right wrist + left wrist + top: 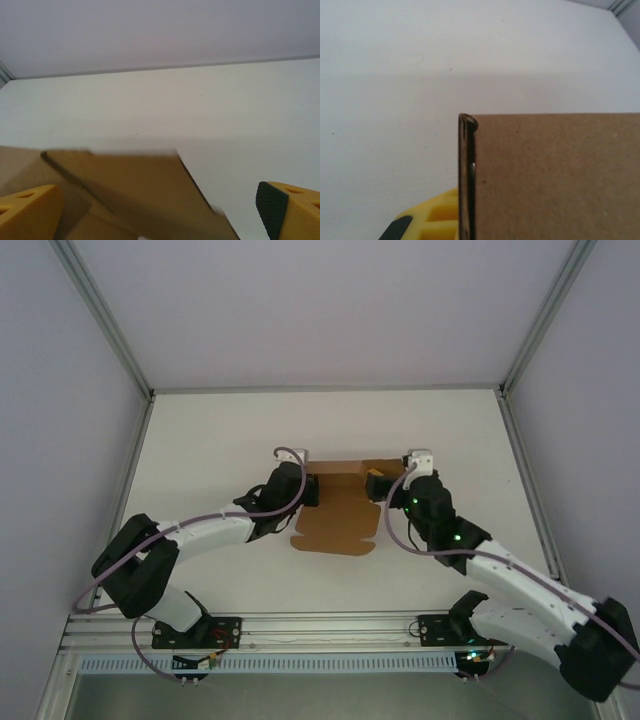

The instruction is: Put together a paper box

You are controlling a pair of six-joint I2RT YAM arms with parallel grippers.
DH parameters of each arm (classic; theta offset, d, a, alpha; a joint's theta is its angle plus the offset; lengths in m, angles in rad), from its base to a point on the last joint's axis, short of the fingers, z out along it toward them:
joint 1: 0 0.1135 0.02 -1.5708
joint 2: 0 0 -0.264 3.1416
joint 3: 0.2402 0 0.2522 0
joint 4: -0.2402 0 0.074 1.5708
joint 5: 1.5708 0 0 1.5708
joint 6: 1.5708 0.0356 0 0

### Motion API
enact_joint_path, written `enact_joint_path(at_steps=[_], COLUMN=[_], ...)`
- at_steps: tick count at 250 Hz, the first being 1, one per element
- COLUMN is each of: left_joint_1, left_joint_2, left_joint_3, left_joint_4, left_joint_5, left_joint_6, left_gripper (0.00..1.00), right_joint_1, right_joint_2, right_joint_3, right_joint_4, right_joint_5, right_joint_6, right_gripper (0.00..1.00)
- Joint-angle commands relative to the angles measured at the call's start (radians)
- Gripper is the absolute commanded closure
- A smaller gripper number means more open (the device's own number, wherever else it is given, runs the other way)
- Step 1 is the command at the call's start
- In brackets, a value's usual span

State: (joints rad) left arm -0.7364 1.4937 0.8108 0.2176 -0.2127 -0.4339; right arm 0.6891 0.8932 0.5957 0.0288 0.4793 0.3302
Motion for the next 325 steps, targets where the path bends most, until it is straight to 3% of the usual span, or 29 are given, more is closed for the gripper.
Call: enact_joint_path(at_steps=[1, 37, 85, 140, 186, 256, 325], left_joint_1=[0.015, 0.029, 0.032, 0.032, 0.032, 0.036, 0.042], left_joint_2=[-0.061, -0.115, -0.154, -0.158, -0.153, -0.182, -0.209], left_joint_3=[0.017, 0.009, 0.011, -0.003, -0.013, -0.029, -0.029], left_joint_4=[0.009, -0.010, -0.046, -0.052, -0.055, -0.049, -0.049], left_joint_5=[-0.002, -0.014, -0.038, -0.036, -0.043, -0.068, -0.027], left_joint_6=[-0.003, 0.006, 0.033, 0.039, 0.056, 0.039, 0.037], left_gripper=[1.00, 1.00, 1.00, 1.00, 1.00, 1.00, 1.00], right_joint_1=[-0.028, -0.103, -0.138, -0.139, -0.140, -0.144, -0.188], right_joint_2=[-0.086, -0.131, -0.071, 0.032, 0.088, 0.062, 0.038], right_joint_3=[0.002, 0.006, 0.008, 0.082, 0.137, 0.132, 0.096], right_joint_4=[-0.272, -0.400, -0.307, -0.216, -0.281, -0.356, -0.286], right_joint_5=[-0.047, -0.160, -0.205, -0.226, -0.179, -0.095, -0.175], right_joint_6=[0.094, 0.164, 0.174, 0.087, 0.042, -0.020, -0.008], right_gripper=[0.00, 0.00, 0.00, 0.00, 0.00, 0.00, 0.00])
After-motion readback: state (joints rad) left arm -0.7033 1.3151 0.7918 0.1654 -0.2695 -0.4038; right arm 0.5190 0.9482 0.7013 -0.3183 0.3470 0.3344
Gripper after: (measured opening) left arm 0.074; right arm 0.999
